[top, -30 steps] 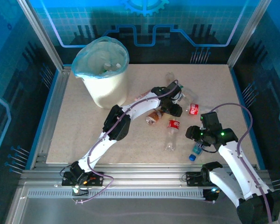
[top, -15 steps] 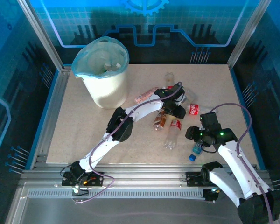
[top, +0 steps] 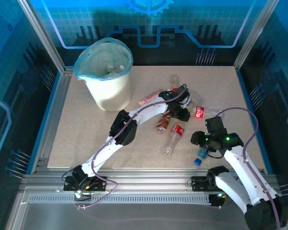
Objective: Put the plastic bottles in the bin
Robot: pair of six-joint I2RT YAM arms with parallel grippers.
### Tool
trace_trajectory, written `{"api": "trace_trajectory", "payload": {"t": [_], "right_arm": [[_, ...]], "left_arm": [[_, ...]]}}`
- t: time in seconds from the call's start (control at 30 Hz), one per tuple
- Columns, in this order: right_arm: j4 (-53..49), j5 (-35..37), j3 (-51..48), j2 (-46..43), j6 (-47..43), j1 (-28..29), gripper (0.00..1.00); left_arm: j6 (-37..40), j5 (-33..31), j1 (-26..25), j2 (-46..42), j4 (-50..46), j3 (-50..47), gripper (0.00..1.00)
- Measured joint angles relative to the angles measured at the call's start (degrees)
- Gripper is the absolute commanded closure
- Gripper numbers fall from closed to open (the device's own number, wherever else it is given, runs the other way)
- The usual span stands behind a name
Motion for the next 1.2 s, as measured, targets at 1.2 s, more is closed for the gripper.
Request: {"api": "trace_trajectory", "payload": {"t": [1.2], "right_arm": [[11.85,10.23,50.25,27.19,-11.34,36.96,0.50]], "left_arm": [[12.15,-10.62,18.18,-51.54,11.06,-7.06,1.00]]}}
